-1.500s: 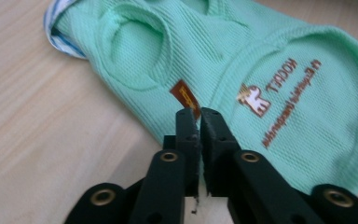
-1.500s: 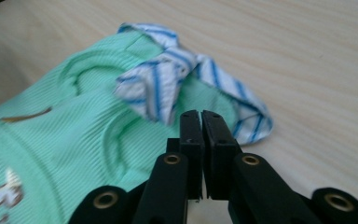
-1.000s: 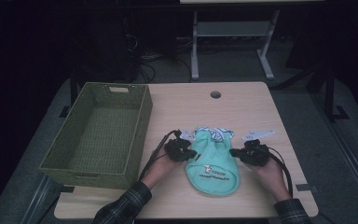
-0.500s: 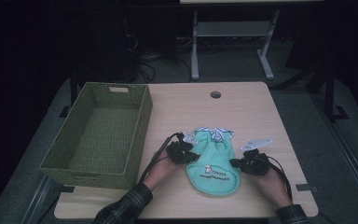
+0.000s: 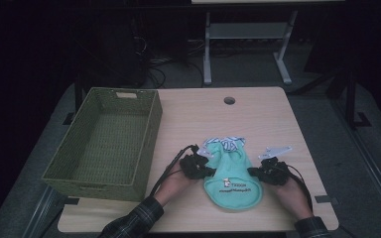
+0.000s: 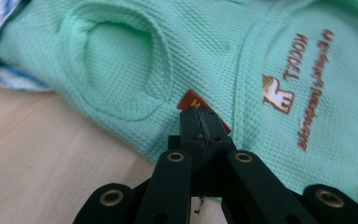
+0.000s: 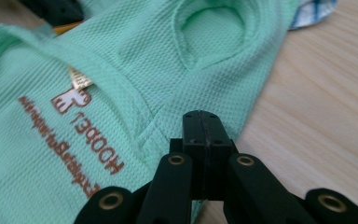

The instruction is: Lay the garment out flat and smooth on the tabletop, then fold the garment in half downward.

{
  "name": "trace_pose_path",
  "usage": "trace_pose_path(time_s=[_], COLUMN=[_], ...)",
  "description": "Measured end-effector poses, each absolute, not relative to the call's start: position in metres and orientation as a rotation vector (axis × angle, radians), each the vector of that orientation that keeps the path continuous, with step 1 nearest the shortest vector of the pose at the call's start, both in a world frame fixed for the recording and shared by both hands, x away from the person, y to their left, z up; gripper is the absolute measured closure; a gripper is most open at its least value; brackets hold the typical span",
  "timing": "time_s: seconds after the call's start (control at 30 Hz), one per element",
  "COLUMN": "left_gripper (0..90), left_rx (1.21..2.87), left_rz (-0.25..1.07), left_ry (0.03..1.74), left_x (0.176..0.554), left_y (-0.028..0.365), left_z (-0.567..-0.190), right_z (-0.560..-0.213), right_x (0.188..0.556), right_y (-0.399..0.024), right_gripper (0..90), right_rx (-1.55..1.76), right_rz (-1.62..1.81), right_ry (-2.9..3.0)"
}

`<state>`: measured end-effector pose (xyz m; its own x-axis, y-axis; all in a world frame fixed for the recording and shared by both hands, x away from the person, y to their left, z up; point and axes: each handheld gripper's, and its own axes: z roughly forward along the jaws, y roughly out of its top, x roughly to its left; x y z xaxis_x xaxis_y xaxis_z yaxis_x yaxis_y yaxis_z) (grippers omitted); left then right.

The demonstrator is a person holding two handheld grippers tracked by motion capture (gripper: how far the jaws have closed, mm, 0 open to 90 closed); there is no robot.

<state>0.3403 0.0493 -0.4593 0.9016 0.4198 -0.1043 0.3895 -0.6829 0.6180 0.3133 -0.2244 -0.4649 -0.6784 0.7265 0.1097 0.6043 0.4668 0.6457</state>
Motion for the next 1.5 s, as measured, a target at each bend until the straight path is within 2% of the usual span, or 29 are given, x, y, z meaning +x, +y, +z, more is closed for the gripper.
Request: trace_pose_path(time_s=[0.5, 0.73, 1.03, 1.1, 1.13, 1.17, 1.37, 1.5], left_gripper=[89.5, 88.7, 76.3, 70.1, 70.1, 65.3, 56.8, 54.4], left_rx=[2.4, 2.392, 2.334, 2.322, 2.312, 2.315, 2.29, 2.277], left_rz=[-0.005, 0.004, 0.071, 0.09, 0.098, 0.112, 0.17, 0.205], left_ry=[0.495, 0.504, 0.563, 0.585, 0.6, 0.604, 0.653, 0.693], left_x=[0.321, 0.325, 0.342, 0.347, 0.35, 0.353, 0.368, 0.38], left_y=[0.032, 0.037, 0.052, 0.057, 0.059, 0.061, 0.068, 0.07], left_z=[-0.46, -0.456, -0.442, -0.439, -0.438, -0.437, -0.432, -0.432], right_z=[-0.465, -0.466, -0.466, -0.466, -0.466, -0.466, -0.466, -0.466], right_x=[0.321, 0.321, 0.321, 0.321, 0.321, 0.321, 0.321, 0.321], right_y=[-0.237, -0.237, -0.238, -0.238, -0.238, -0.238, -0.238, -0.238], right_gripper=[90.0, 90.0, 89.9, 89.9, 89.9, 89.9, 89.8, 89.8], right_rx=[1.183, 1.181, 1.192, 1.203, 1.203, 1.202, 1.2, 1.199], right_rz=[0.979, 0.985, 0.992, 1.001, 1.001, 1.001, 0.999, 1.0], right_ry=[2.492, 2.491, 2.493, 2.493, 2.493, 2.492, 2.492, 2.493])
